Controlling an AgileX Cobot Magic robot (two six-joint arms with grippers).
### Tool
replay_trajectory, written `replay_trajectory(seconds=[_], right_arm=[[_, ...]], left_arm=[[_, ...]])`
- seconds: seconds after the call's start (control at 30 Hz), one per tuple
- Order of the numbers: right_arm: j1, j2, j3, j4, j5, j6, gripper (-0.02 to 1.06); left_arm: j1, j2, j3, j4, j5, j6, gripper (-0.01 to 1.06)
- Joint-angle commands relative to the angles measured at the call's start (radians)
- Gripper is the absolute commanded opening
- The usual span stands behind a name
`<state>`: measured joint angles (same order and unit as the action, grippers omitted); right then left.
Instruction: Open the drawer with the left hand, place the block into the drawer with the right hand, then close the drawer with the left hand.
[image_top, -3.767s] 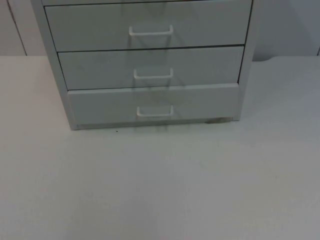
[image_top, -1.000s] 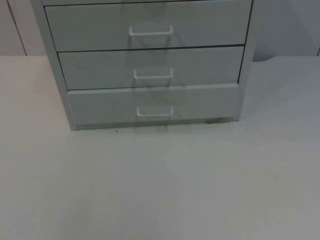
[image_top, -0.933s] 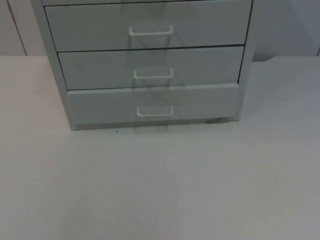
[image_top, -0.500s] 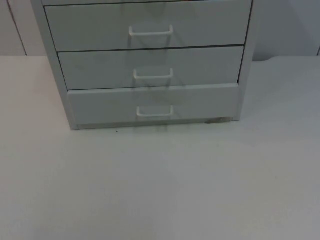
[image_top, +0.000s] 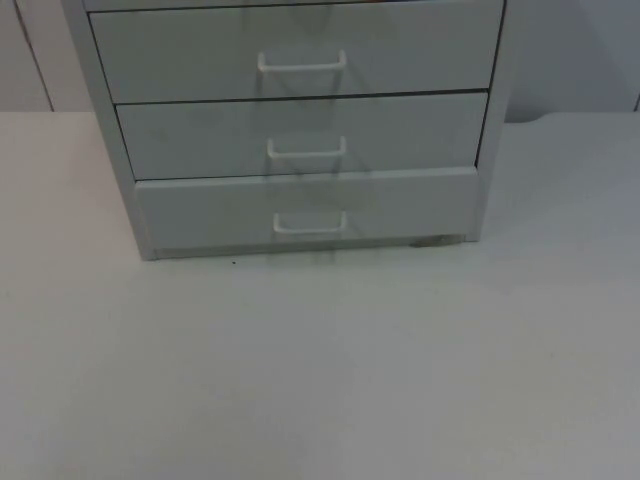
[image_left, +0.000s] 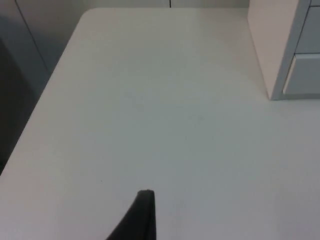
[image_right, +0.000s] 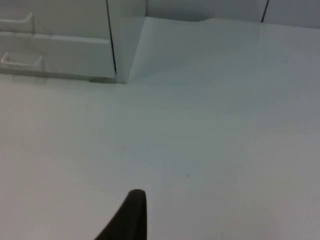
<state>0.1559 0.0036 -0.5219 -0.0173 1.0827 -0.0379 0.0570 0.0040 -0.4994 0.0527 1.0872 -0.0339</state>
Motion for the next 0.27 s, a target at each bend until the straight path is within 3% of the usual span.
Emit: replay_trajectory(seconds=[0.0, 0.23], right_arm=[[-0.025, -0.004, 0.005, 0.000, -0.005, 0.001, 1.05], [-0.126, -0.004, 0.005, 0.000, -0.005, 0.001, 1.05]], left_arm=[[0.002, -0.004, 0.005, -0.012, -0.011, 0.001, 1.05], [0.002, -0.004, 0.005, -0.012, -0.011, 0.001, 1.05]])
